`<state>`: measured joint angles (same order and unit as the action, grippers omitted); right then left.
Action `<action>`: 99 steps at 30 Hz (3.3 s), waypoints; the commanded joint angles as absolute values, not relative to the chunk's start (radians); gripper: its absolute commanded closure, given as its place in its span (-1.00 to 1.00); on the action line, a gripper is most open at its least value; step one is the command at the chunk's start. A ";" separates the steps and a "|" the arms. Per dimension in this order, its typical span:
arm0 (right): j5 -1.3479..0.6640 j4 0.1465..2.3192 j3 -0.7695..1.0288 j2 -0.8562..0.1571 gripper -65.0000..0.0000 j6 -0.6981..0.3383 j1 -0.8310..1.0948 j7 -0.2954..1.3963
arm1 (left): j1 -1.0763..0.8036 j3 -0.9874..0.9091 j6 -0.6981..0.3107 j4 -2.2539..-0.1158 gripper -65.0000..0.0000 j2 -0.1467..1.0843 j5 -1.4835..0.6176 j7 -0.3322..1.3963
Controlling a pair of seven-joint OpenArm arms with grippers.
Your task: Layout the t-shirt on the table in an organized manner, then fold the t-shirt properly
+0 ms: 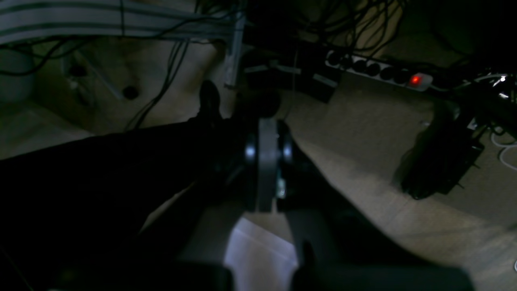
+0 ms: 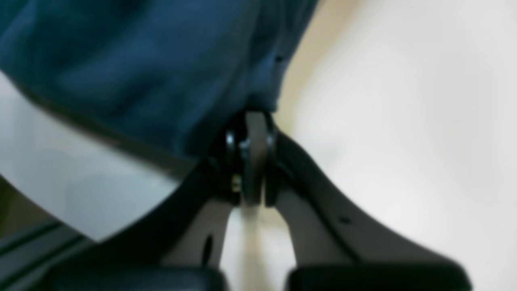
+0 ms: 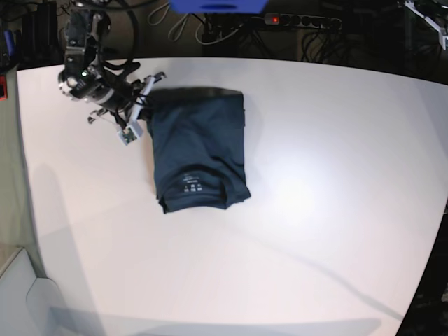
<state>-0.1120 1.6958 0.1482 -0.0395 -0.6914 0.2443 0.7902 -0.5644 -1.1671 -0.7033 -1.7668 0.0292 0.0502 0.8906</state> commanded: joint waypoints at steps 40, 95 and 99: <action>-0.127 1.682 0.498 -0.065 1.00 -0.698 0.736 0.641 | -0.412 -0.611 -0.698 -1.006 1.00 0.062 0.150 0.489; 0.127 0.139 -0.051 0.018 1.00 0.226 0.202 -0.446 | -0.099 -0.367 -0.107 -0.134 1.00 0.038 0.214 -0.031; 0.127 0.139 -0.091 0.018 1.00 0.226 0.202 -0.444 | -0.105 -0.369 -0.107 -0.134 1.00 0.058 0.214 -0.031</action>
